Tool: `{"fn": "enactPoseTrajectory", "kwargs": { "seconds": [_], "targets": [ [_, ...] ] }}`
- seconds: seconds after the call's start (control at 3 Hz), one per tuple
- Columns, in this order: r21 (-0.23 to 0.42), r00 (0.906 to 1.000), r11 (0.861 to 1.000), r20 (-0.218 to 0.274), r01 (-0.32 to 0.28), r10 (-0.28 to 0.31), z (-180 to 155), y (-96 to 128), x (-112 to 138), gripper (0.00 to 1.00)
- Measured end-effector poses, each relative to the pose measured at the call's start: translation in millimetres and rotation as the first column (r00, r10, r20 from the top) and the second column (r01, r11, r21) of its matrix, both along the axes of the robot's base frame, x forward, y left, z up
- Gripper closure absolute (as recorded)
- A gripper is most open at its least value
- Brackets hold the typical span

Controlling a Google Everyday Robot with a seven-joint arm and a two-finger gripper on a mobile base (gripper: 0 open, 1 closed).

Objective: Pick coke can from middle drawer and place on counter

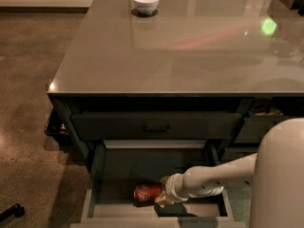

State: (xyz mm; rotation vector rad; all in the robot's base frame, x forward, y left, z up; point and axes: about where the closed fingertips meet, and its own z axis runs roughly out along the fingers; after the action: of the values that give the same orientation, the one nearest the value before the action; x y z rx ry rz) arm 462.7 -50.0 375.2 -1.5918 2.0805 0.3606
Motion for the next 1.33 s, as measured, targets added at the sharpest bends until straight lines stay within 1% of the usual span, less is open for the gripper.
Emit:
{"fn": "enactPoseTrajectory", "kwargs": {
  "seconds": [0.33, 0.67, 1.0, 1.33],
  "targets": [
    [0.0, 1.0, 1.0, 0.0, 0.0, 0.0, 0.0, 0.0, 0.0, 0.0],
    [0.0, 1.0, 1.0, 0.0, 0.0, 0.0, 0.0, 0.1, 0.0, 0.0],
    [0.004, 0.9994, 0.999, -0.005, -0.033, 0.033, -3.4, 11.7, 1.5, 0.0],
    [0.018, 0.9968, 0.997, -0.001, -0.08, 0.08, -2.7, 32.1, 9.0, 0.0]
  ]
}}
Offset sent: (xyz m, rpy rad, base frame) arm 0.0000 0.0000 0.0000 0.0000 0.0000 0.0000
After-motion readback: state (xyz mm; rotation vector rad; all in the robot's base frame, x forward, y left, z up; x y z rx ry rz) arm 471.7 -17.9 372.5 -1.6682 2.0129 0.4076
